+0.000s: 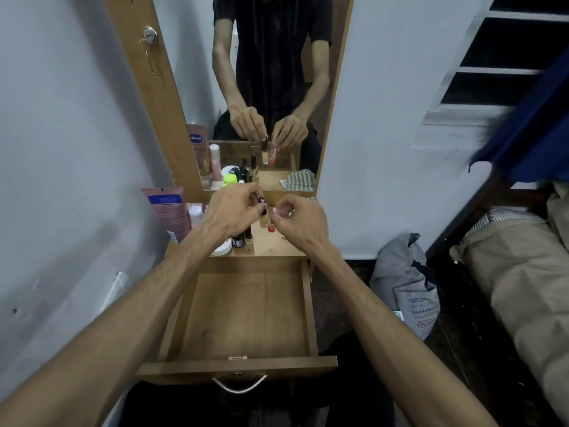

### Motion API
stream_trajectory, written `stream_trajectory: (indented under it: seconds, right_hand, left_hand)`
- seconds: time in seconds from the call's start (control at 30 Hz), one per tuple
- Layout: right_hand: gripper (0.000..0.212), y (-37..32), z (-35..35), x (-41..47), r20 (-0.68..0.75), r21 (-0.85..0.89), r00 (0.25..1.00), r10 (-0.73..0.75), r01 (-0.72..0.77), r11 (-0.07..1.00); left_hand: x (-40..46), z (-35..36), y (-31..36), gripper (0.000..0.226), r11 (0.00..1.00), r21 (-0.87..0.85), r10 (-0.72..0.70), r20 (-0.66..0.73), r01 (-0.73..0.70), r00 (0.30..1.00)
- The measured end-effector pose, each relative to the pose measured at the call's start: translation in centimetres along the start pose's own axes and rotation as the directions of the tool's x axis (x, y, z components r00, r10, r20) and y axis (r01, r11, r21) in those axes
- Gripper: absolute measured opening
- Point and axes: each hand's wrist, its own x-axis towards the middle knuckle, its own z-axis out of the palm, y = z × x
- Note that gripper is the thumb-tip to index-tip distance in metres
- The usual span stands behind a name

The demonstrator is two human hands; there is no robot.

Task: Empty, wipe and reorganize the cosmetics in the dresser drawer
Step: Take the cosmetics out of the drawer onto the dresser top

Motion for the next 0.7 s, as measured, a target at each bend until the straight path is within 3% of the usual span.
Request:
stream_trajectory:
  seconds: [0.37, 0.7]
  right_hand:
    - [0.006, 0.6, 3.6, 3.1, 0.134, -0.026, 0.991, -0.001, 0.005, 1.000]
    - [0.016, 0.3, 5.9, 3.7, 0.215, -0.056, 0.976, -0.021, 0.034, 0.998]
  left_hand:
    - [3.3, 1.6, -2.9, 0.014, 0.969, 0.247, -0.031, 0.114, 0.002, 0.993]
    - [3.9, 2.6, -3.5, 0.020, 0.952, 0.306, -0.051, 0.202, -0.014, 0.978]
